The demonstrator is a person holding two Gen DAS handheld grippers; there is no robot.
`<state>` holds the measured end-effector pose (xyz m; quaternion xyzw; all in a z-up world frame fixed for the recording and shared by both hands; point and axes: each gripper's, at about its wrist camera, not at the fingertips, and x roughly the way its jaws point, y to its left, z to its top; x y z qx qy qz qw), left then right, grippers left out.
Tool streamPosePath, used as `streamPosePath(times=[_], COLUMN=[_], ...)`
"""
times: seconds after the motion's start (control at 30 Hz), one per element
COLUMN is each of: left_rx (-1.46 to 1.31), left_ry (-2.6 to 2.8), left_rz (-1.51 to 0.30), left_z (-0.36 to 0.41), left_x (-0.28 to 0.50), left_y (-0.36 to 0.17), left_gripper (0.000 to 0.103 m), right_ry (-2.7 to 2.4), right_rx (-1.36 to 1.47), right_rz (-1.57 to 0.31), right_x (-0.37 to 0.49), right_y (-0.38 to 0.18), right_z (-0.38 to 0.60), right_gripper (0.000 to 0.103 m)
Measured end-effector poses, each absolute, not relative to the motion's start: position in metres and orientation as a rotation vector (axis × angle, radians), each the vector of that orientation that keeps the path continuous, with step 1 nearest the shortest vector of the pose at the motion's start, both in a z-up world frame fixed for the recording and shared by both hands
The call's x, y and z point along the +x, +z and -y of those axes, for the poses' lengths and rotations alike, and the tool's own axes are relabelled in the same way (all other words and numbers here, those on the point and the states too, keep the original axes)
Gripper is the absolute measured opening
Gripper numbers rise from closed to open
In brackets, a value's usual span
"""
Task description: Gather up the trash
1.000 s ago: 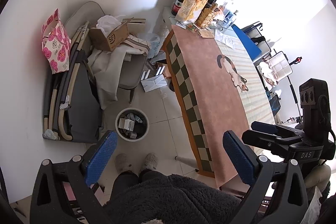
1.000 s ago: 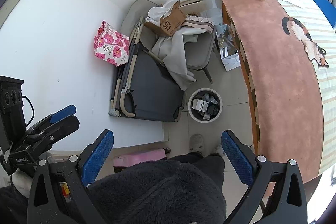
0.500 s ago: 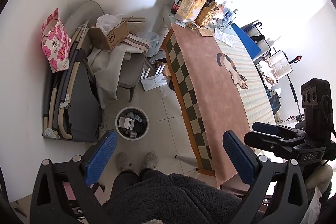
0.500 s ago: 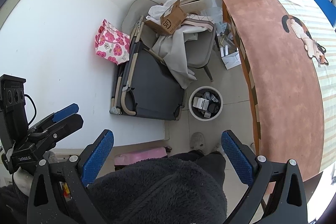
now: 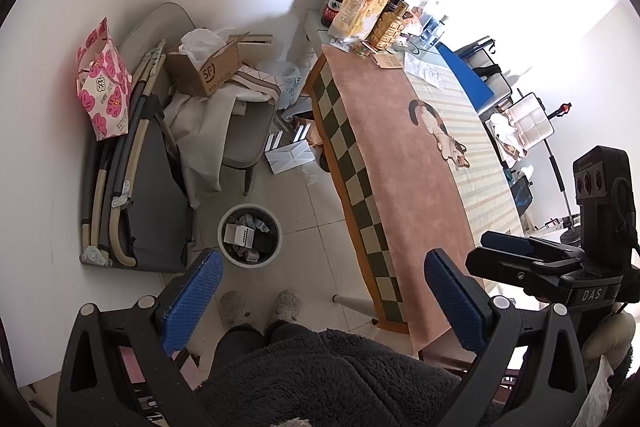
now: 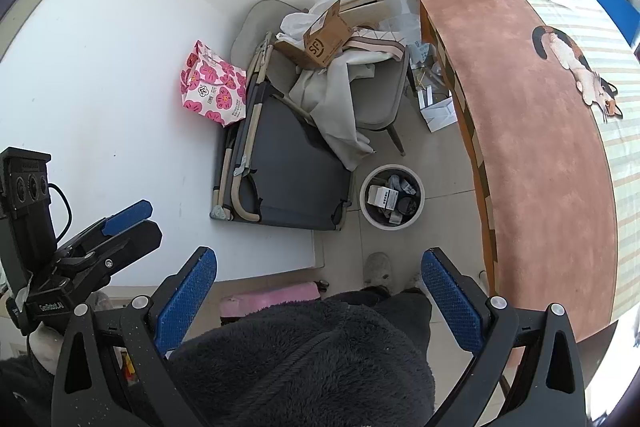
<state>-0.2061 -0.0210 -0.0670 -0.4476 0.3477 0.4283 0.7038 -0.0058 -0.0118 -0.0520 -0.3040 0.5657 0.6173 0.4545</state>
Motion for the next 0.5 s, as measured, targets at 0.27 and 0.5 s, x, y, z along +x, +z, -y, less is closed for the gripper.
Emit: streamPosePath(times=[0.27, 0.5], left_rx=[-0.997, -0.992], left_ry=[0.955, 0.95], left_rz=[-0.771, -0.775], left_z=[0.0218, 0.0209], left_x=[-0.2056, -0.2035], left_y=[-0.067, -0.0664], left_gripper=[0.103, 0.103], right_ry=[1.522, 1.521], right_rx=[-0.749, -0.747], right_rz=[-1.402, -1.402], right_x=[-0.0055, -0.0061], right_y=[-0.0513, -0.051], right_z=[0.0122, 0.0125], right_gripper=[0.103, 0.103])
